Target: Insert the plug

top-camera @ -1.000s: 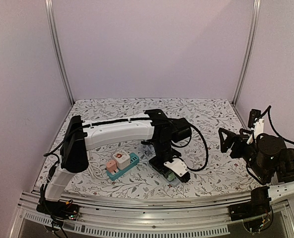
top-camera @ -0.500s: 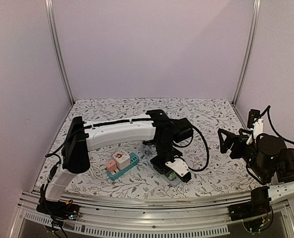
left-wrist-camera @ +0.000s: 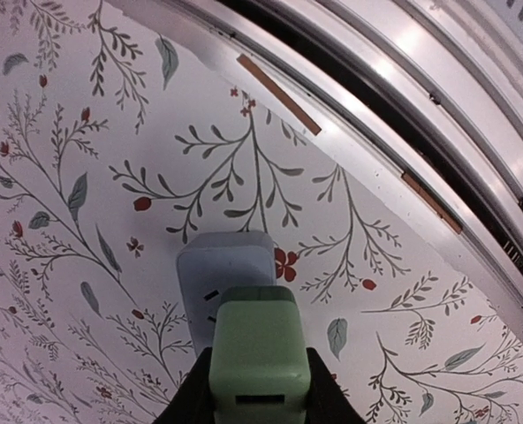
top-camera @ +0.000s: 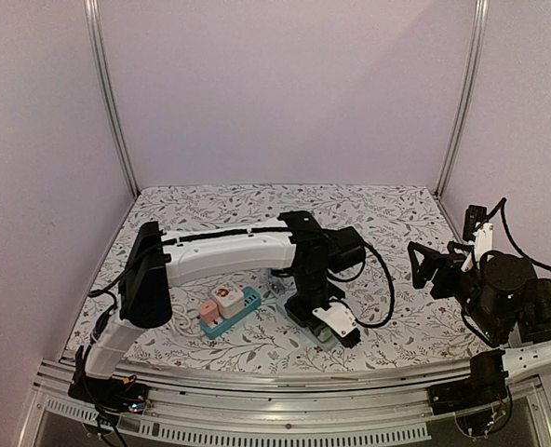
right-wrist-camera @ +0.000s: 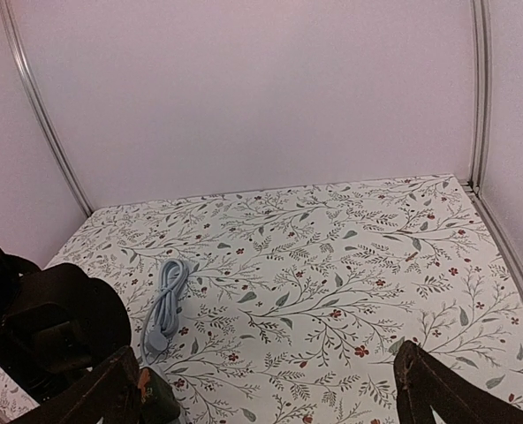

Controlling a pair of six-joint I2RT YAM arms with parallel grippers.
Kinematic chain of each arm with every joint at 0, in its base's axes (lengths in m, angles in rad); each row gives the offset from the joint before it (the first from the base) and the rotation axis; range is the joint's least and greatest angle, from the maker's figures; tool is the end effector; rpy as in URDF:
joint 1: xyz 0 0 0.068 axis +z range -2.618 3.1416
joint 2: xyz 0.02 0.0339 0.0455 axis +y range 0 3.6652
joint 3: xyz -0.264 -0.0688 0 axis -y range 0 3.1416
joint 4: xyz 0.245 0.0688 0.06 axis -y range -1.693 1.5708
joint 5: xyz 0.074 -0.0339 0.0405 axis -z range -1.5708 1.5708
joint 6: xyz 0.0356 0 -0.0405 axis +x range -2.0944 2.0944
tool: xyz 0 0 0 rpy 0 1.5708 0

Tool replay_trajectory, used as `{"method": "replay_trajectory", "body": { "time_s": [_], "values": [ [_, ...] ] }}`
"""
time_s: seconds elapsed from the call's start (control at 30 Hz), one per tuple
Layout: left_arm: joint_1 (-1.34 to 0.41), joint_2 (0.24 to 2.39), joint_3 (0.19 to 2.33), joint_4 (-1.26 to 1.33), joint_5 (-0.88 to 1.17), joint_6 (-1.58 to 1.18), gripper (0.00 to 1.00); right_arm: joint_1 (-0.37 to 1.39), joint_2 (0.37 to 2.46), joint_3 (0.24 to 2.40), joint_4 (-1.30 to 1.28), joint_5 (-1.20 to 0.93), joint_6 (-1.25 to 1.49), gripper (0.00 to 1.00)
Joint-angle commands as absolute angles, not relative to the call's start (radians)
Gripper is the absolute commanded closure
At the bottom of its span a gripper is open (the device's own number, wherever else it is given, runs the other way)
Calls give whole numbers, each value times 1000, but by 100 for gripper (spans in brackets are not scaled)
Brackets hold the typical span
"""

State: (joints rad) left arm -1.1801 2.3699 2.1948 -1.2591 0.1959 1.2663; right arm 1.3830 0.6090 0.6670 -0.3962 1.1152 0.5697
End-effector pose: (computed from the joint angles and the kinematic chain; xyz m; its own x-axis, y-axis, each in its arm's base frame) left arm 0.1748 -0.4425 0.2061 0.7618 0.6076 -0.2248 0.6349 -0.7692 0.0721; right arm 0.0555 0.1209 0.3089 -0.2000 0.2187 -0.9551 -0.1974 0.9458 0.2579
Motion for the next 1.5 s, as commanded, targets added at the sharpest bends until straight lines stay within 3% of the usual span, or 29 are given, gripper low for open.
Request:
{"method": "replay_trajectory", "body": {
  "time_s": [0.0, 1.47],
  "values": [
    [-1201, 2395, 2224, -1254, 215, 1283, 100, 1390, 597, 660, -392, 1112, 560, 1],
    [-1187, 2342, 2209, -1254, 192, 1266, 100, 1390, 610, 660, -376, 1087, 548, 1]
  ]
}}
